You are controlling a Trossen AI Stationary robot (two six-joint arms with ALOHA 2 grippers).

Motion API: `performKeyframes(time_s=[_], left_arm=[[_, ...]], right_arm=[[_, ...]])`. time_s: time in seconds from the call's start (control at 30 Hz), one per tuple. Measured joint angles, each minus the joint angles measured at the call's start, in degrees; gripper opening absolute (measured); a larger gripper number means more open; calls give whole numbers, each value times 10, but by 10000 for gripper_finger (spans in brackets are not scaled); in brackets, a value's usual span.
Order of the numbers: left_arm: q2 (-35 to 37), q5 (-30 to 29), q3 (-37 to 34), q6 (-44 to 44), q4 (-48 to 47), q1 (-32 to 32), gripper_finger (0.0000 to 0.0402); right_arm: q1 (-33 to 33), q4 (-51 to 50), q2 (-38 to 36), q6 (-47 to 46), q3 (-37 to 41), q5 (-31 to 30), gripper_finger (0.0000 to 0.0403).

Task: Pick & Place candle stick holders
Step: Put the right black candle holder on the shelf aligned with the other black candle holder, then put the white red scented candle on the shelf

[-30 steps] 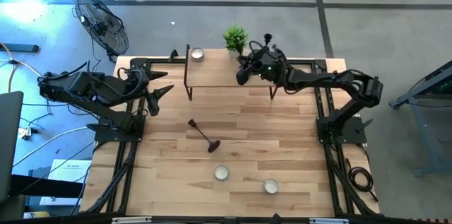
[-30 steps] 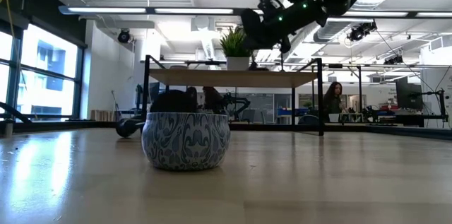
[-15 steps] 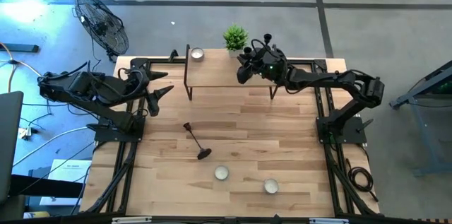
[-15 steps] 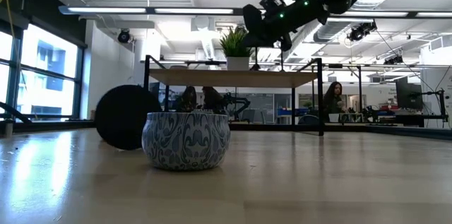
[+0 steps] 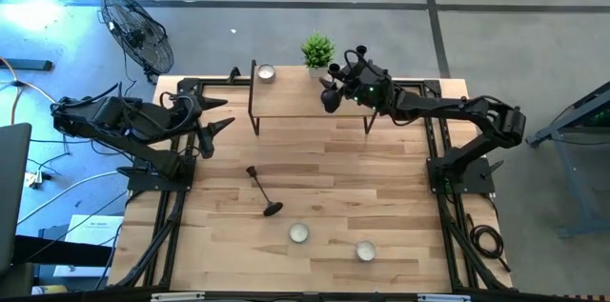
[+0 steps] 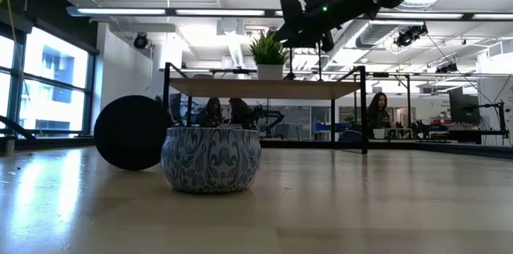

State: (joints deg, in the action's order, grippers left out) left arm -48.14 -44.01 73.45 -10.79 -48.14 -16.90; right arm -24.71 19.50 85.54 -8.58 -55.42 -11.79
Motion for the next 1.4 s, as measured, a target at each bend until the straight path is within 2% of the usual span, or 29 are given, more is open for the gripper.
performKeyframes(time_s=[0.13,0.27,0.47,0.77,1.03,1.2,1.4], left_arm=[[0,0,0,0,0,0,218],[0,0,0,0,0,0,218],[0,0,0,0,0,0,218],[0,0,0,0,0,0,218],[0,1,0,4,-23,0,218],[0,1,0,4,-31,0,218],[0,1,0,4,-35,0,218]], right_arm=[[0,-14,-3,-5,0,0,233],[6,-27,-19,-2,0,0,256],[27,-53,-59,13,0,1,259],[77,-175,-138,-4,0,2,259],[143,-192,-223,-1,0,3,259],[174,-217,-267,-8,0,56,259],[202,-229,-298,-91,0,123,259]])
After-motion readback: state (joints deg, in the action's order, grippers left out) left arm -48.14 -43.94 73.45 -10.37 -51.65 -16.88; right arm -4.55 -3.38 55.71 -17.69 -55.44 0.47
